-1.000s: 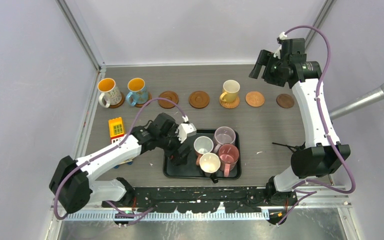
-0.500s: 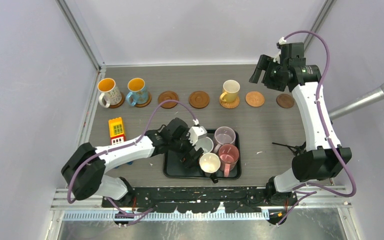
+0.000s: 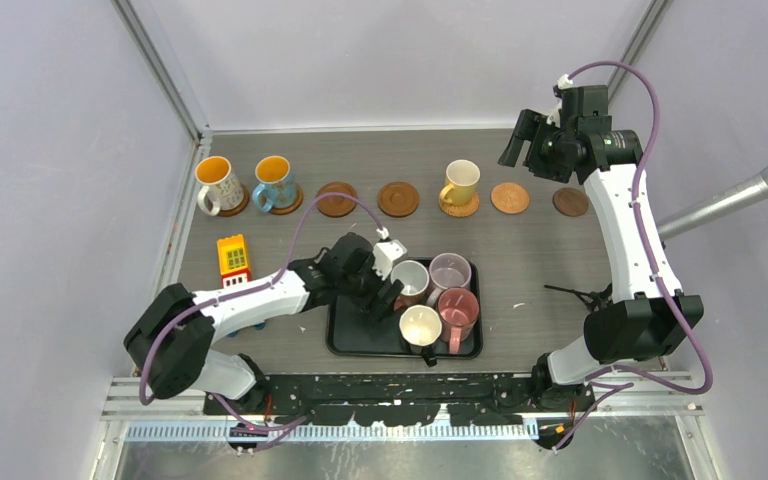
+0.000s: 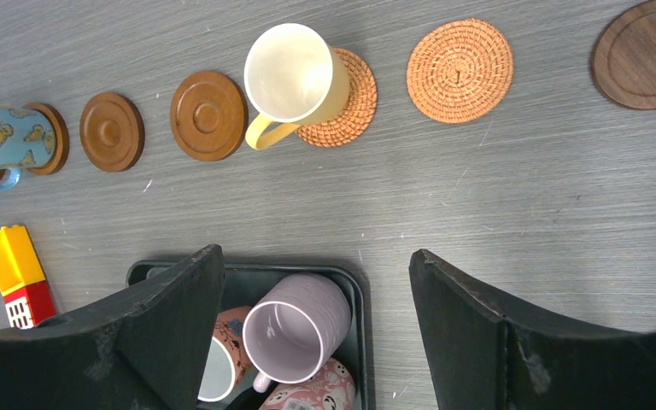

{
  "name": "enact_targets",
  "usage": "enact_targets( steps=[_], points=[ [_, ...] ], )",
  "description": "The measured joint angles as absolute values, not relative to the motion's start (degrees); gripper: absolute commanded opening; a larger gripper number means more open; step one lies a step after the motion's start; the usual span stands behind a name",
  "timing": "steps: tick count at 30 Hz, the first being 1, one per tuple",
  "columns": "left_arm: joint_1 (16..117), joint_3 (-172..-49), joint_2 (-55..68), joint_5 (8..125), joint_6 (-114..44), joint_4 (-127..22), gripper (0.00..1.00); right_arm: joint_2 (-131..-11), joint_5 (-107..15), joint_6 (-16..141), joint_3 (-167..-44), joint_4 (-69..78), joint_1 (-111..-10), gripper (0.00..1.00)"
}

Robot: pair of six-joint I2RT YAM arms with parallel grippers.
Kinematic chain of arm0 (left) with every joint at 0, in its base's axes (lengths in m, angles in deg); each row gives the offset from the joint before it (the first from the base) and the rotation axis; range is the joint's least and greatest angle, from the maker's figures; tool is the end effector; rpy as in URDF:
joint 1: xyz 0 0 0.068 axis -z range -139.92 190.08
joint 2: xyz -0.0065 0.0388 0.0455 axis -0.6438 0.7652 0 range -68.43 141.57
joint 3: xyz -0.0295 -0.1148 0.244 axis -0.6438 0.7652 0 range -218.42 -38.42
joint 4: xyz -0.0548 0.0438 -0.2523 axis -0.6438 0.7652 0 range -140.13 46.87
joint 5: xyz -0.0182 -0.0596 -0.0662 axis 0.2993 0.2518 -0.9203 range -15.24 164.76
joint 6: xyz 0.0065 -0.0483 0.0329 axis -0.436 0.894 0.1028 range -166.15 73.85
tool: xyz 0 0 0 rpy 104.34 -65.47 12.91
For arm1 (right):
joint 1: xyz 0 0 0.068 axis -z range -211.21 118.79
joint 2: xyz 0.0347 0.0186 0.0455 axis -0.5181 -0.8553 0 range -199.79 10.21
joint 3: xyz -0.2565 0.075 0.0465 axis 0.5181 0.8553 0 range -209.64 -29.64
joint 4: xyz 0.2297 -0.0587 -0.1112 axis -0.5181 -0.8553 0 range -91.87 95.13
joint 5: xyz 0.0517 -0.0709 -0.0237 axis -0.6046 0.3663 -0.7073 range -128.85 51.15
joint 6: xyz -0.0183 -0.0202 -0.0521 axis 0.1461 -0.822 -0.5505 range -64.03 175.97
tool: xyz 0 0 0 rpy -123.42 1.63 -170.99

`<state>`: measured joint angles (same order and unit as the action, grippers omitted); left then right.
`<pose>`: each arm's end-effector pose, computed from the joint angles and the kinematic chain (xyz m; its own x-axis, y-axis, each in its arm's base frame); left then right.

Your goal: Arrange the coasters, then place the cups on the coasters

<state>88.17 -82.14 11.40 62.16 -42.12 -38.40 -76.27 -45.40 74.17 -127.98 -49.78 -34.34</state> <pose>0.1833 -0.2183 0.1899 -0.5517 0.5122 -0.6582 0.7873 0.5802 -0.2085 0.3160 0.0222 0.4051 -0.6904 0.2731 -0.6699 0.0823 0.9497 0.3023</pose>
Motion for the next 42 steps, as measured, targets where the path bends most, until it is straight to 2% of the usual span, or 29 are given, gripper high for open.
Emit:
enact_targets(
  steps=[2, 8, 16, 24, 29, 33, 35, 39, 42],
  points=[
    [87.2, -82.1, 11.1, 63.4, -42.3, -38.4, 0.74, -76.3, -45.4, 74.2, -128.0, -49.8, -34.3, 0.84],
    [85.0, -82.1, 10.4, 64.5, -44.1, -38.4, 0.70, -76.3, -45.4, 74.2, -128.0, -49.8, -34.3, 0.84],
    [85.5, -82.3, 10.9, 59.8, -48.4, -38.6, 0.71, -76.3, -45.4, 74.1, -128.0, -49.8, -34.3, 0.84],
    [85.5, -83.7, 16.4, 60.2, -49.5, -40.8, 0.60, -76.3, -45.4, 74.1, -128.0, -49.8, -34.3, 0.84],
    [85.5, -83.7, 18.2, 60.8, -49.4, -44.3, 0.48, -76.3, -45.4, 74.1, -127.4, -49.7, -34.3, 0.84],
    [85.5, -83.6, 18.3, 61.3, -49.4, -46.6, 0.35, -76.3, -45.4, 74.1, -127.4, -49.8, -34.3, 0.84],
    [85.5, -83.6, 18.3, 61.3, -49.4, -47.6, 0.21, -76.3, -45.4, 74.1, -127.4, -49.7, -34.3, 0.84],
    [85.7, -82.9, 17.3, 61.7, -49.5, -48.2, 0.01, -76.3, -45.4, 74.1, -127.4, -49.7, -34.3, 0.84],
    [85.7, -82.2, 15.5, 62.0, -49.7, -46.8, 0.00, -76.3, -45.4, 74.1, -127.4, -49.7, -34.3, 0.84]
  ],
)
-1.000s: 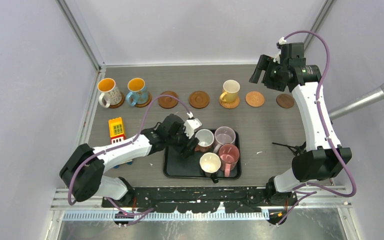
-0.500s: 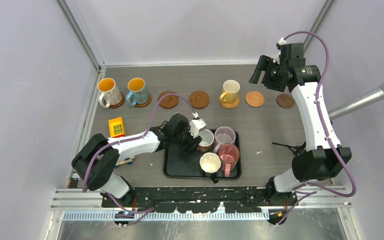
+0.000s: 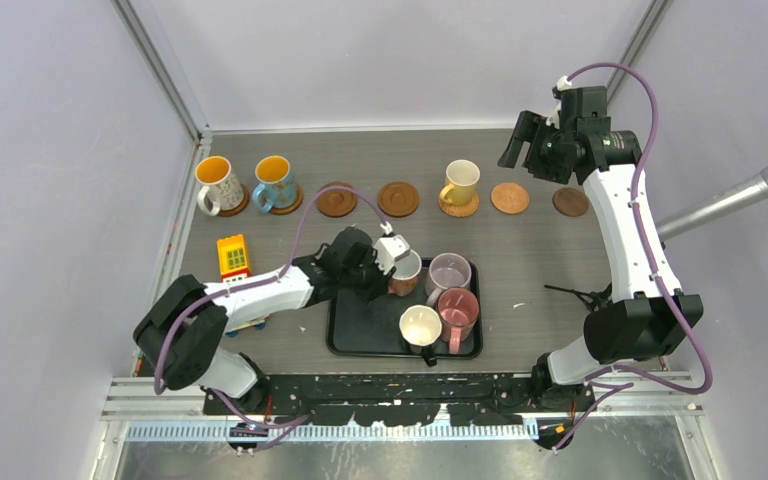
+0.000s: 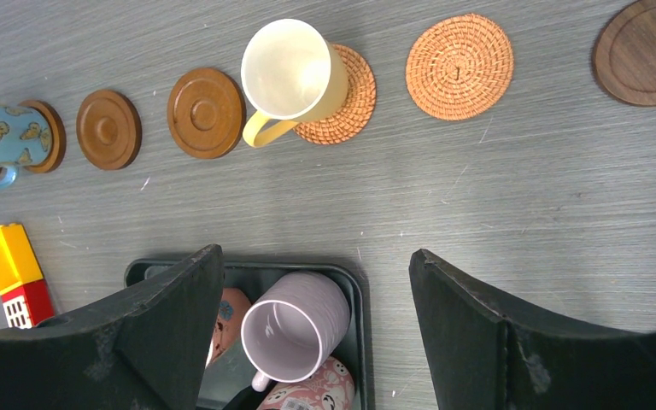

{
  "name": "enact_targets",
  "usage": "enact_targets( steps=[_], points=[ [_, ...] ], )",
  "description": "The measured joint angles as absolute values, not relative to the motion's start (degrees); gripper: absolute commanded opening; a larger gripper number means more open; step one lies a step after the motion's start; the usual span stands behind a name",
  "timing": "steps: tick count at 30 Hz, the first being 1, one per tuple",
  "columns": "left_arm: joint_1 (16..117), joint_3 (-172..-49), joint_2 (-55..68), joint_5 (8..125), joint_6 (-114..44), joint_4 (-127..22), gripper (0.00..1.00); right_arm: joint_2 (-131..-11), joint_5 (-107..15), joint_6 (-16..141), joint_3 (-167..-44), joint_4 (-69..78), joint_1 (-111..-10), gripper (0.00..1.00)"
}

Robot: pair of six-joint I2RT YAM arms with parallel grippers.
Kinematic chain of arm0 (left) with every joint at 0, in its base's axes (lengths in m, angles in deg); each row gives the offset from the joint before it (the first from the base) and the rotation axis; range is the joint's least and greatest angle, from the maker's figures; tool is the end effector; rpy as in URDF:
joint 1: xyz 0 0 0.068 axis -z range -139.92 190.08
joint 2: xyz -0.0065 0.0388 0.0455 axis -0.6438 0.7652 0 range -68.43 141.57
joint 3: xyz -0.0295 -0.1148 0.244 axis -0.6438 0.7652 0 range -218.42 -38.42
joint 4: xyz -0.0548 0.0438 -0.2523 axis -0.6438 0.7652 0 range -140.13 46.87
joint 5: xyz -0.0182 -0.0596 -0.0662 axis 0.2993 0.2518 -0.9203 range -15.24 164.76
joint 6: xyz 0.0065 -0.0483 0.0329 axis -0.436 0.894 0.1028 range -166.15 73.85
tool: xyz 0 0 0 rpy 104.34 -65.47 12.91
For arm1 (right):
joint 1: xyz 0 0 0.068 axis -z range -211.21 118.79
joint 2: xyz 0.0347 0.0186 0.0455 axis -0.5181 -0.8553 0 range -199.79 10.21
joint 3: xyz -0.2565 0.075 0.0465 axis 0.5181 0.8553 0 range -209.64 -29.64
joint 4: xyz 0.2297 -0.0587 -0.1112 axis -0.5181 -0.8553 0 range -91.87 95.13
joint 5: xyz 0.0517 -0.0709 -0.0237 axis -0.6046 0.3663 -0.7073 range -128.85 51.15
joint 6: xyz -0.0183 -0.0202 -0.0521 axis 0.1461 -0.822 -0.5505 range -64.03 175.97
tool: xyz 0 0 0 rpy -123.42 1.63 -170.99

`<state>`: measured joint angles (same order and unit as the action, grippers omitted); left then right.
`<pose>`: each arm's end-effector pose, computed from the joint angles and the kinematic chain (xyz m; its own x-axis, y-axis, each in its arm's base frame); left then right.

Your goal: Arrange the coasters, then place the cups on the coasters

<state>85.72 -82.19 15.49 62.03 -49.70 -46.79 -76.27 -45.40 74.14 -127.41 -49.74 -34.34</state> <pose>0.2046 -0.2228 0.1824 -0.4300 0.5263 -0.7335 0.8375 0.5360 -0.1064 0.3164 0.0222 0.4020 -0.6966 0.2722 -0.6638 0.0847 0.9499 0.3007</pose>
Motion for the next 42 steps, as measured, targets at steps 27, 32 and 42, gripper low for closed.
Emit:
enact_targets(
  steps=[27, 32, 42],
  points=[
    [88.2, -129.4, 29.8, 64.6, -51.3, -24.6, 0.00, -78.9, -42.3, 71.5, -143.3, -47.0, -34.3, 0.84],
    [90.1, -144.0, 43.2, 67.6, -49.9, -20.2, 0.00, -80.3, -40.8, 70.6, -145.8, -46.2, -34.0, 0.84],
    [91.1, -174.7, 66.7, 72.5, -49.1, -15.2, 0.00, -82.6, -40.0, 70.5, -148.2, -45.8, -30.5, 0.84]
  ],
)
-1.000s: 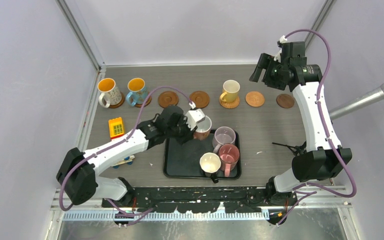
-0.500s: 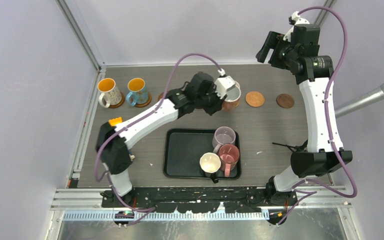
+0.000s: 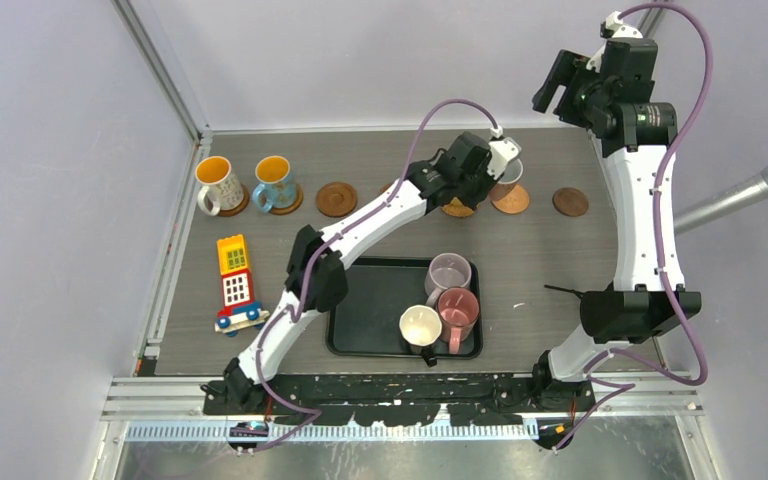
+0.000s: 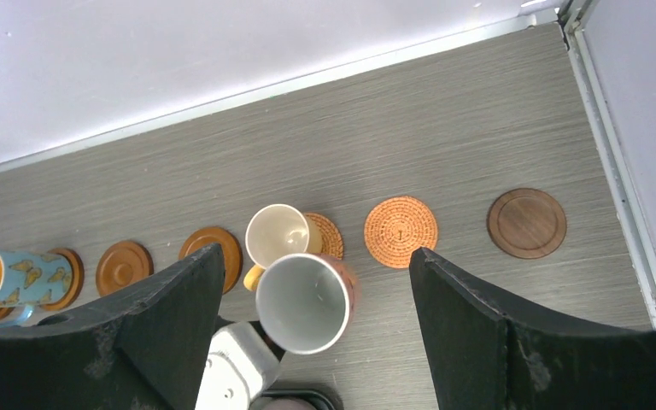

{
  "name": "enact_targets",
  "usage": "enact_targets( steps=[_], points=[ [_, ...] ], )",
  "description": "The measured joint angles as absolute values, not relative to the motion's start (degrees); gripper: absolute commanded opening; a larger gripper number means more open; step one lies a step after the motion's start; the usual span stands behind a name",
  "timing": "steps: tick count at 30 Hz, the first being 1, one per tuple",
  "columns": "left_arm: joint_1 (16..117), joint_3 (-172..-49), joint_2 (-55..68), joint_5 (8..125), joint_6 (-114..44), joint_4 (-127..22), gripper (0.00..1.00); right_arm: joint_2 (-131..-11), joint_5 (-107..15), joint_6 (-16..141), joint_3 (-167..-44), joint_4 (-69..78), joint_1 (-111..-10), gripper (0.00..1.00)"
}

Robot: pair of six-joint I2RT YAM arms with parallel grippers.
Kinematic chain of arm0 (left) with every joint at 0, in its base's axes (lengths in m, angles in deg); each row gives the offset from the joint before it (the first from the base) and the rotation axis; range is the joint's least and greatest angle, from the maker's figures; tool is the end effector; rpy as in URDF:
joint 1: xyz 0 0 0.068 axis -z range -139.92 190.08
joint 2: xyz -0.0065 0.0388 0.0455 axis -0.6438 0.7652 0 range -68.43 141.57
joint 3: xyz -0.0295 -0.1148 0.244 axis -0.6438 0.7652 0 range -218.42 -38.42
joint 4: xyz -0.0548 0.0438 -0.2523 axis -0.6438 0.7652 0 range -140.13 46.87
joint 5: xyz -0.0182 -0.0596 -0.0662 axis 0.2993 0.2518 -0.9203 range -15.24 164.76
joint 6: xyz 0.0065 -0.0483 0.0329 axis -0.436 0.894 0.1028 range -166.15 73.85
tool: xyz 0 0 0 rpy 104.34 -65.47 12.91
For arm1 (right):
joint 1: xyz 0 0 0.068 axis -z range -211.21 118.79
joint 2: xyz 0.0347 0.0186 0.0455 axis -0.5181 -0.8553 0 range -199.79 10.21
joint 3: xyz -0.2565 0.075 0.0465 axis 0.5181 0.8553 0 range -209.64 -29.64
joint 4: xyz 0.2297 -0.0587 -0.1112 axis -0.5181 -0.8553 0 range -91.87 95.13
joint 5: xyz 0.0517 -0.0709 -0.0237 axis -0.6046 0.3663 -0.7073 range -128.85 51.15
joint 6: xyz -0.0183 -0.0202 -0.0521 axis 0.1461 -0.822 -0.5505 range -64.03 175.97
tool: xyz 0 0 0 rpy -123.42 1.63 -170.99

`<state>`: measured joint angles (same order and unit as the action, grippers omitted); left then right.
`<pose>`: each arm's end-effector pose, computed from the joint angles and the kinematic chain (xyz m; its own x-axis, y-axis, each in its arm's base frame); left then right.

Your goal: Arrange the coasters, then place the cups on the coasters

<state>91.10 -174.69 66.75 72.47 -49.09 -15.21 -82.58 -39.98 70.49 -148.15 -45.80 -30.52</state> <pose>0.3428 -0.4266 0.2982 -0.3087 0.4631 -0.8308 0.8146 0.5796 0.0204 0.3334 -0.0031 0.4864 -0.4137 0.2558 -0.8738 0.1011 0.9667 0.2351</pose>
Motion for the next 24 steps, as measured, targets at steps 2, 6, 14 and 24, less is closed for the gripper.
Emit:
enact_targets(
  steps=[2, 6, 14, 24],
  points=[
    [91.1, -177.4, 69.3, 73.0, -49.1, -15.5, 0.00, -82.7, -40.0, 70.5, -148.2, -45.8, -30.2, 0.84],
    [91.1, -177.7, 72.2, 73.6, -49.1, -17.7, 0.00, -82.9, -40.0, 70.5, -148.2, -45.8, -29.8, 0.84],
    [91.1, -184.6, 81.2, 73.7, -48.5, -21.7, 0.00, -83.0, -40.7, 70.9, -148.2, -45.8, -29.8, 0.84],
    [91.1, -188.7, 86.7, 73.7, -48.1, -27.1, 0.00, -83.8, -41.6, 71.2, -148.1, -45.7, -29.8, 0.84]
  ],
)
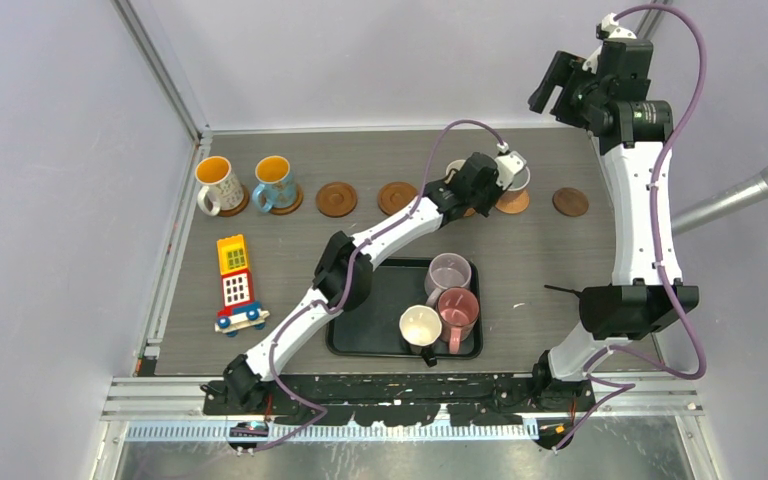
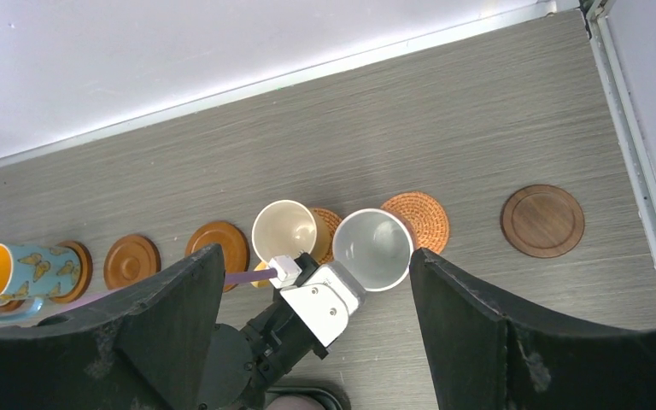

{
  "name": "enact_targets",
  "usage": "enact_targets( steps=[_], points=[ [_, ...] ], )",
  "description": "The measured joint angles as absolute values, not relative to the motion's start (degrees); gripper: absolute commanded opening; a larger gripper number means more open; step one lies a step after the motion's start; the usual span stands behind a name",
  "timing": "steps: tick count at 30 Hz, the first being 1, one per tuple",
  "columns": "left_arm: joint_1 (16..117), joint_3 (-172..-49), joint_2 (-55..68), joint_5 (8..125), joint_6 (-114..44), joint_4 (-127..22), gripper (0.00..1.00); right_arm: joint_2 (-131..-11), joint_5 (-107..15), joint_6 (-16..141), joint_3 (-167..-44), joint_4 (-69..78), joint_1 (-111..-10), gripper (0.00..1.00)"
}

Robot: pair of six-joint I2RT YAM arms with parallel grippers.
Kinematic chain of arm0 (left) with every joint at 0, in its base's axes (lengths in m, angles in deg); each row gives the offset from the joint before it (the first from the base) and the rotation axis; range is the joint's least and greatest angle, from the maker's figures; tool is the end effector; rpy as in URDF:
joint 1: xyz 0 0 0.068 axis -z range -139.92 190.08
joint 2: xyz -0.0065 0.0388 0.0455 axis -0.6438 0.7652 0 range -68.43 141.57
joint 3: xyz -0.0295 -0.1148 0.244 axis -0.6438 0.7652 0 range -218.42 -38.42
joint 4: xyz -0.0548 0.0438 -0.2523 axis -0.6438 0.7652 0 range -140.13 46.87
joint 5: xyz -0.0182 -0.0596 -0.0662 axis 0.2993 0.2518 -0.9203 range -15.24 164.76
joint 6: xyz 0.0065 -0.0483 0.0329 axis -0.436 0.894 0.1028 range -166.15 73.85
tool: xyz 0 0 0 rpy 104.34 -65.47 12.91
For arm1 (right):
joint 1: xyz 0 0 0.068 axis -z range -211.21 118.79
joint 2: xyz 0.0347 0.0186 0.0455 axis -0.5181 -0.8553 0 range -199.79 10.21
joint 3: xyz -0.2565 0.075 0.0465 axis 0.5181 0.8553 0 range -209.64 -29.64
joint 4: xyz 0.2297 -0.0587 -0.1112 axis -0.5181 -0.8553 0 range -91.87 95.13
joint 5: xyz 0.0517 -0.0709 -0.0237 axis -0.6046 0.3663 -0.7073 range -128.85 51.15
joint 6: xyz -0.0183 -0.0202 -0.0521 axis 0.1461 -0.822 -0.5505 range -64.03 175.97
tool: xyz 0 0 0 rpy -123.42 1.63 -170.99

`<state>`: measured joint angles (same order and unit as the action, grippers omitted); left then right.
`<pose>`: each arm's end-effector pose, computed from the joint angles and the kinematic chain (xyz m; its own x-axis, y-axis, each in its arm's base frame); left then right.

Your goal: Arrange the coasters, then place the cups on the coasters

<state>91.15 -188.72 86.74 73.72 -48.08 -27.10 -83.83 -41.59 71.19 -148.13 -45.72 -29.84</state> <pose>0.3831 -0.4758 0.2080 -0.2672 0.3845 -0.8836 0.7974 0.6031 0.0213 0.3415 -0.0061 0.4796 -0.4338 0.2728 -0.8587 0.0984 0.9617 0.2558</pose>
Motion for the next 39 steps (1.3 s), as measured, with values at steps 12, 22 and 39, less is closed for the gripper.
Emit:
enact_targets(
  steps=[12, 22, 39],
  points=[
    [91.2, -189.1, 87.9, 73.7, -48.1, -29.6, 0.00, -84.7, -42.4, 71.3, -148.1, -45.6, -29.8, 0.84],
    [91.2, -189.4, 90.0, 73.7, -48.6, -32.2, 0.00, -84.7, -42.4, 71.3, -148.1, -45.5, -29.8, 0.84],
    [91.2, -190.7, 91.9, 73.7, -49.7, -34.2, 0.20, -86.5, -42.6, 71.3, -148.2, -45.5, -29.6, 0.84]
  ],
)
